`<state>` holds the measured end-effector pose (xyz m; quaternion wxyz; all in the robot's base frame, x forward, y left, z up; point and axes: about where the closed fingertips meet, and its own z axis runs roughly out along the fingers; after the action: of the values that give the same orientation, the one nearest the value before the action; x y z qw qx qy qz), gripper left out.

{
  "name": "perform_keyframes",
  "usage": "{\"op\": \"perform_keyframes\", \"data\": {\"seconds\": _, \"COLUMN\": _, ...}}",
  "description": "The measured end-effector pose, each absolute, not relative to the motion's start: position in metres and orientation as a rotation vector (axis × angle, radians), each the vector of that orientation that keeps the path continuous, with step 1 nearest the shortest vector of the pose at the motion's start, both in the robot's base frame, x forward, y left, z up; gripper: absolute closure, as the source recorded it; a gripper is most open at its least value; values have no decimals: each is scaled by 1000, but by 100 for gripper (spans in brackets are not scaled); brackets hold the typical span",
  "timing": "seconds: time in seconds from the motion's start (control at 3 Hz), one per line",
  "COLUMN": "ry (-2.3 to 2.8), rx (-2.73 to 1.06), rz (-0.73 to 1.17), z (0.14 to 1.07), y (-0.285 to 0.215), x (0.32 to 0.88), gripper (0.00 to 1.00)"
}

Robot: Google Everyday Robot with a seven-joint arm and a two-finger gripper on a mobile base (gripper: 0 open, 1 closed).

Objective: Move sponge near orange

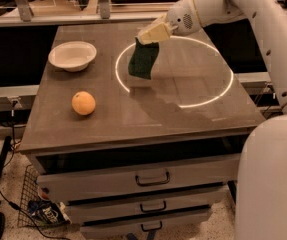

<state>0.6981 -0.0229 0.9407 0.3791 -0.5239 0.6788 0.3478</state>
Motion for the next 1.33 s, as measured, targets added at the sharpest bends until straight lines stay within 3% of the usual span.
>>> {"op": "perform_keyframes", "data": {"seconds": 1.0, "ry": 1610, "rx": -1622, "rz": 1290, "z": 936, "y": 47, "x": 623, "gripper": 100}}
{"op": "perform_keyframes", "data": {"seconds": 1.33, "ry": 1587, "rx": -1647, "rz": 1304, "z": 929, "y": 57, "x": 620, "gripper": 84}}
